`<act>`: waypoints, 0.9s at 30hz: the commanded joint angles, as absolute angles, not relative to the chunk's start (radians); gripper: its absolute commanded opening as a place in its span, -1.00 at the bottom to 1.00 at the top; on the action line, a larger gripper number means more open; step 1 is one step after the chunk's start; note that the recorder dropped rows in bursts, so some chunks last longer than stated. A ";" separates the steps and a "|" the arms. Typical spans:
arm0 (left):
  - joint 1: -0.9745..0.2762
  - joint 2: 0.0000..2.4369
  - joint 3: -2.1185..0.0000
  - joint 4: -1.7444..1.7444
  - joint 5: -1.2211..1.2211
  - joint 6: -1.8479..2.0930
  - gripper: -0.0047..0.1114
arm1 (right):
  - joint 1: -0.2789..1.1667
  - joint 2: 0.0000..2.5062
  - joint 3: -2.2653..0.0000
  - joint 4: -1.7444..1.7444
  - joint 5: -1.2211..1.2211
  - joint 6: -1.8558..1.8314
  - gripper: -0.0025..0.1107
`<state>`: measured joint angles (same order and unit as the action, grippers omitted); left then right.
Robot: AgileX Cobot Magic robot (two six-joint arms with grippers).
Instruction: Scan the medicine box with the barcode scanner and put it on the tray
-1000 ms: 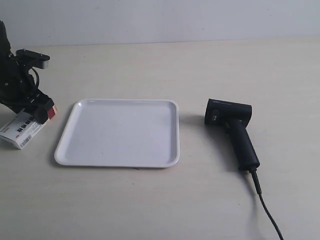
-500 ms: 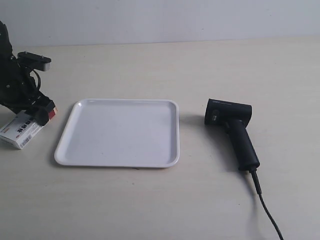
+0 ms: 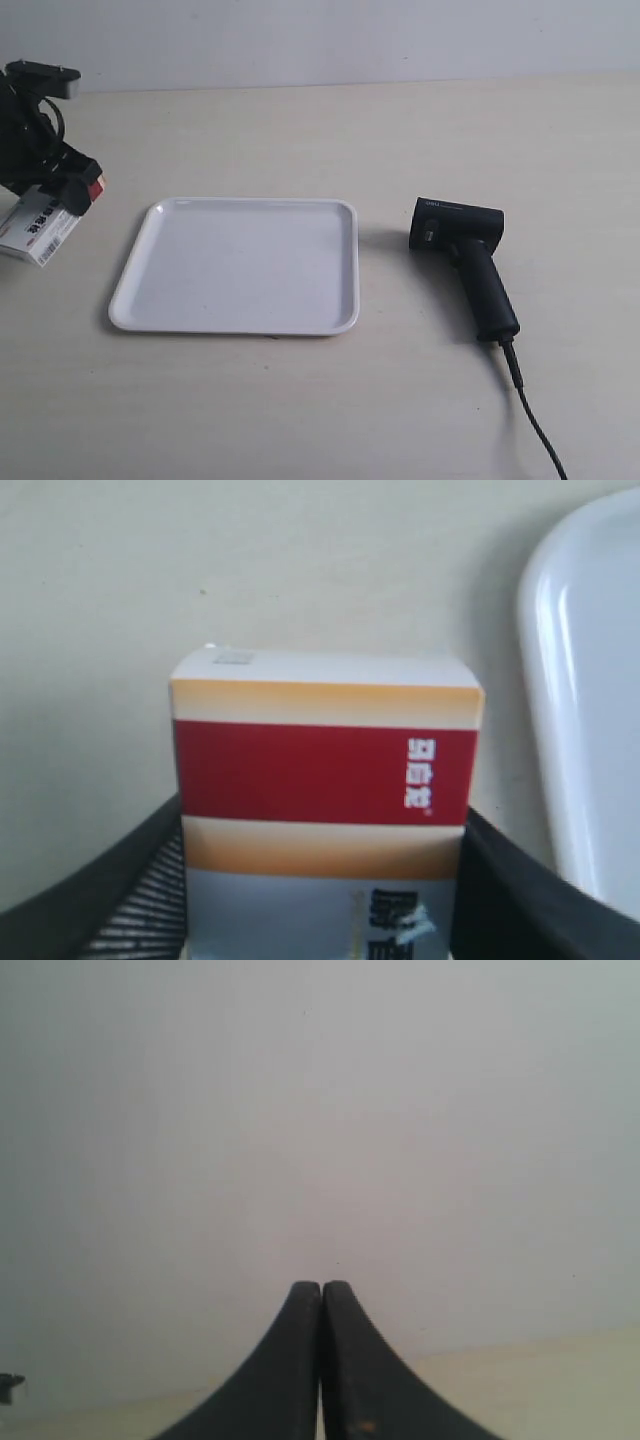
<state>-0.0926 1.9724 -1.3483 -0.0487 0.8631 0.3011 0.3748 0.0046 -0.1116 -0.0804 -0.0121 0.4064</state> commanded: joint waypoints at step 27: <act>-0.260 1.907 -1.418 -0.149 1.013 0.057 -0.92 | 0.378 1.166 -0.787 0.336 0.767 0.069 -0.96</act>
